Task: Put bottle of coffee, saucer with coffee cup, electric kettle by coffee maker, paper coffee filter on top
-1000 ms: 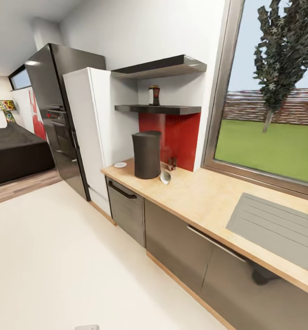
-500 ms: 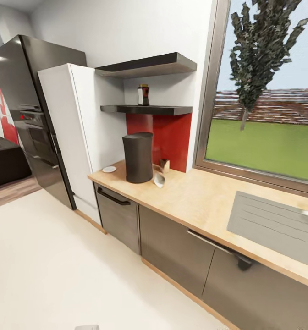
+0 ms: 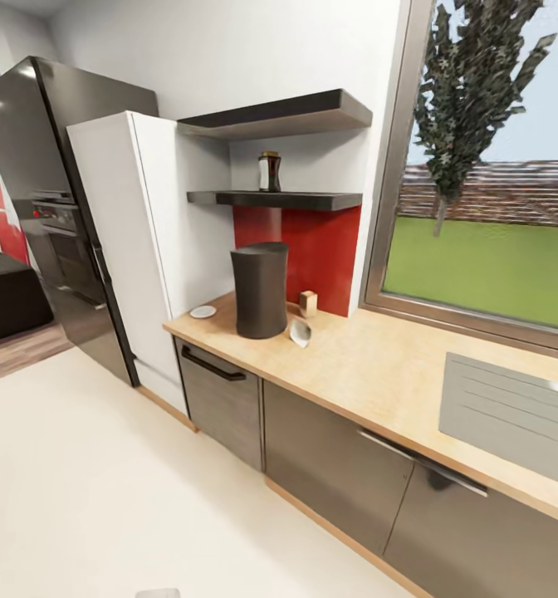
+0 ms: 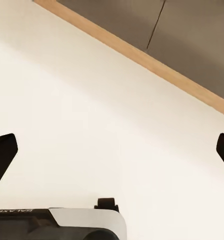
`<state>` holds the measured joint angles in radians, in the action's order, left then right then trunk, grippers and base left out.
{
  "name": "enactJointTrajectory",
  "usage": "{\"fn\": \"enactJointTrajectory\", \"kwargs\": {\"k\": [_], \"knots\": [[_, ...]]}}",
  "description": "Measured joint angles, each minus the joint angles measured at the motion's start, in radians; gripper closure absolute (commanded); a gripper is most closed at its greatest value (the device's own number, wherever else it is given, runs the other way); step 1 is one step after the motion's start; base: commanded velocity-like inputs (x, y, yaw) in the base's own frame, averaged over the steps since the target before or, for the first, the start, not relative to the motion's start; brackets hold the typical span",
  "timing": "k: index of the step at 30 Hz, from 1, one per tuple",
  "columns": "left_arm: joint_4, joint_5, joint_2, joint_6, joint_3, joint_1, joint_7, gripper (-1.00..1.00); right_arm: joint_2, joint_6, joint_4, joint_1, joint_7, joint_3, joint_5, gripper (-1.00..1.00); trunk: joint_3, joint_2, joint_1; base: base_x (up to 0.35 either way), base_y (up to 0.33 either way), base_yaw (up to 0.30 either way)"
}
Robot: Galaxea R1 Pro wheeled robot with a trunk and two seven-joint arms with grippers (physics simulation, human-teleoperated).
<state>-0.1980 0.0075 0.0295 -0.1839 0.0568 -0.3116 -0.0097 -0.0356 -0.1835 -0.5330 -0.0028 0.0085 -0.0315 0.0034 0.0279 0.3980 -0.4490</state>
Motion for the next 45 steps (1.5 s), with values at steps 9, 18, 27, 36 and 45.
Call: {"fn": "enactJointTrajectory", "kwargs": {"k": [9, 18, 27, 36, 45], "knots": [[-0.001, 0.0, -0.001, 0.001, 0.0, -0.001, 0.0, -1.0, 0.003, 0.0, -0.001, 0.0, -0.001, -0.005, -0.002, -1.0, -0.001, 0.0, 0.0, 0.166, 0.091, -0.077], [-0.012, -0.001, -0.002, 0.003, 0.0, -0.005, 0.005, -1.0, -0.005, 0.007, 0.011, 0.0, -0.002, -0.006, 0.002, -1.0, -0.005, 0.0, 0.0, 0.005, 0.003, -0.285], [-0.044, -0.019, 0.012, 0.007, 0.001, -0.028, -0.004, -1.0, -0.006, 0.008, 0.207, 0.0, -0.003, -0.006, -0.001, -1.0, -0.005, 0.0, 0.0, 0.0, 0.0, -0.295], [-0.266, -0.036, 0.051, 0.115, 0.0, -0.091, -0.104, -1.0, -0.001, 0.009, 0.28, 0.0, -0.003, -0.005, -0.001, -1.0, -0.005, 0.0, 0.0, 0.0, 0.0, -0.297], [-0.743, -0.04, 0.084, 0.491, 0.005, -0.161, -0.346, -1.0, 0.005, 0.007, 0.343, 0.0, 0.0, -0.005, -0.006, -1.0, -0.005, 0.0, 0.0, 0.0, 0.0, -0.298]]}}
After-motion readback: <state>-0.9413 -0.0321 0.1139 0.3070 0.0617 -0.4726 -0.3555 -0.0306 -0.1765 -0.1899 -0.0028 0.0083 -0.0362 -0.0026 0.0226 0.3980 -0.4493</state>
